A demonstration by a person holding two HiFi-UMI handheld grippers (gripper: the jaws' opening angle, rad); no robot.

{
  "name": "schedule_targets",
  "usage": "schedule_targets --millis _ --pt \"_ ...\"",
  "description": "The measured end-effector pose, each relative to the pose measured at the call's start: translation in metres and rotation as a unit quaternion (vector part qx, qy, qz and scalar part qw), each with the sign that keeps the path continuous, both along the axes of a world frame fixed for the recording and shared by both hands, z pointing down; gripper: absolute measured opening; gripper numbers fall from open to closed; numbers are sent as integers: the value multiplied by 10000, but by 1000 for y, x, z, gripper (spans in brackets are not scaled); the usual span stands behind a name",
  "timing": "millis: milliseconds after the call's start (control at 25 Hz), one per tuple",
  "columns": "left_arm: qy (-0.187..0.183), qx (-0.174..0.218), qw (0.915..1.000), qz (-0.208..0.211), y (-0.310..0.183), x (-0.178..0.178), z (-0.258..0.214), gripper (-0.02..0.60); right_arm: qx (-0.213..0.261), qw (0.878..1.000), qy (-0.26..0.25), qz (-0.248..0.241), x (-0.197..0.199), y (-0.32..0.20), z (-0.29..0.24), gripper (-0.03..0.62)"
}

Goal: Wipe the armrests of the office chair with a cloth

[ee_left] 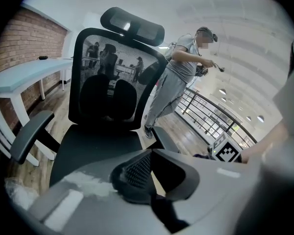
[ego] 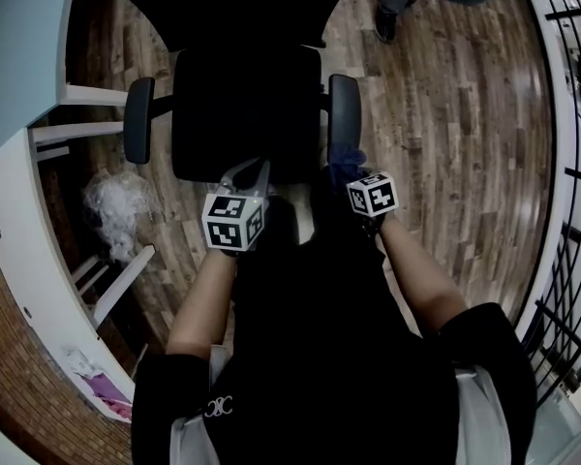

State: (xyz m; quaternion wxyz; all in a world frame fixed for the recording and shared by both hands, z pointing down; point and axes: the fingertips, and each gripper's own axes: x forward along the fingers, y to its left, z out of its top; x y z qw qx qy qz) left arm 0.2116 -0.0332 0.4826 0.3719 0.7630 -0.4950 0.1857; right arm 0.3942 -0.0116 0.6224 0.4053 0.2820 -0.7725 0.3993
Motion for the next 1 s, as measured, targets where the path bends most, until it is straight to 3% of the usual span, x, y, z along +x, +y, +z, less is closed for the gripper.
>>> schedule_targets --millis 240,760,1000 --pt "42 6 9999 -145 -2 -15 1 6 164 9993 -229 251 -2 -25 -16 48" --pt "53 -135 9993 -336 -15 -25 13 6 390 9922 -343 1133 -11 -162 -13 48" --pt "34 -237 9986 -464 -21 -29 19 6 520 9907 -357 1203 -20 -206 -12 48"
